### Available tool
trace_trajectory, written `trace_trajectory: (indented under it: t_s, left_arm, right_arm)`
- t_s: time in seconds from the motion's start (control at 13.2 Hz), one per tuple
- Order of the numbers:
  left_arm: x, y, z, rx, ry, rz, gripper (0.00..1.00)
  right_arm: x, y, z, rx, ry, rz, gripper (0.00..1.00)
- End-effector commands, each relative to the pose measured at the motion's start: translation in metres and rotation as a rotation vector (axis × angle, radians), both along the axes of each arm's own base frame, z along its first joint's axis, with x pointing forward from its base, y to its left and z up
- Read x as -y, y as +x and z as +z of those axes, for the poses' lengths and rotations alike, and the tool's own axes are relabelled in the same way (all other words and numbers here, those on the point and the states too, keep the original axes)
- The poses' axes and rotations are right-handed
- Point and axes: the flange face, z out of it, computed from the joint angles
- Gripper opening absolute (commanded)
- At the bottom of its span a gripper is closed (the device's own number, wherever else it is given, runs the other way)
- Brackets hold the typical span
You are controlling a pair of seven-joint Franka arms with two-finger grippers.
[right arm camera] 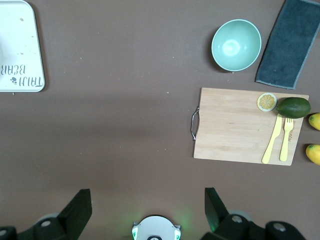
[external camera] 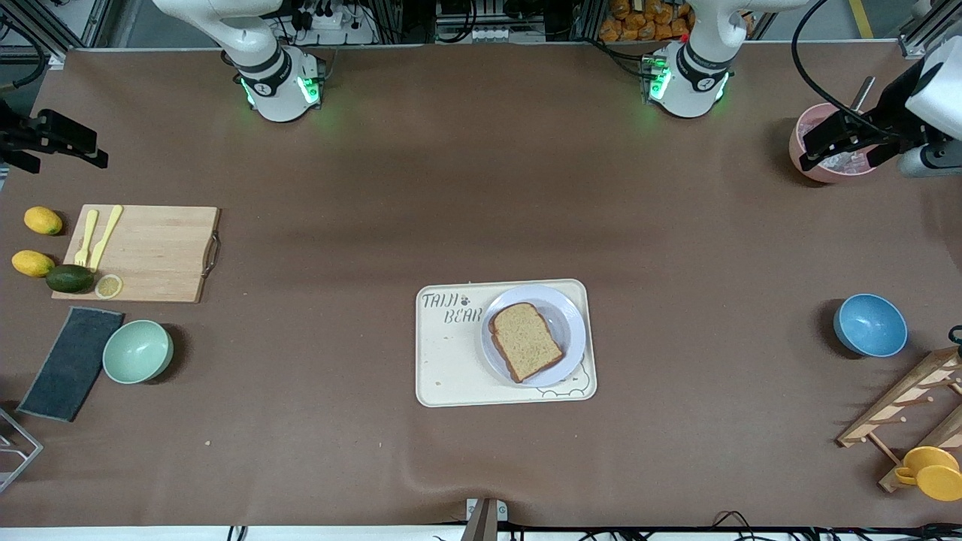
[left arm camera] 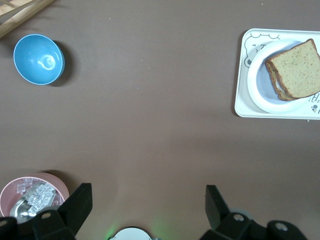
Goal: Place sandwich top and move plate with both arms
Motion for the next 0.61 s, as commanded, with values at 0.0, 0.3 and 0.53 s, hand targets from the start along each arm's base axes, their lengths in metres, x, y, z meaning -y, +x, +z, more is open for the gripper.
trace_trajectory:
  t_s: [0.0, 0.3, 0.53]
  left_arm:
    - [0.0016, -0.0036, 0.0022, 0.021, 0.008, -0.003, 1.0]
    - [0.0079, -0.0018, 0.003, 0.028, 0.045, -0.018, 1.0]
    - [0.0062, -0.0022, 0.003, 0.026, 0.045, -0.015, 1.0]
  right_arm:
    - [-0.0005, -0.0022, 0.0028, 0.003, -0.004, -0.004, 1.0]
    - [-0.0029, -0.0022, 0.0034, 0.004, -0.004, 0.0, 1.0]
    - [-0.0021, -0.0022, 0.0028, 0.003, -0.004, -0.001, 1.0]
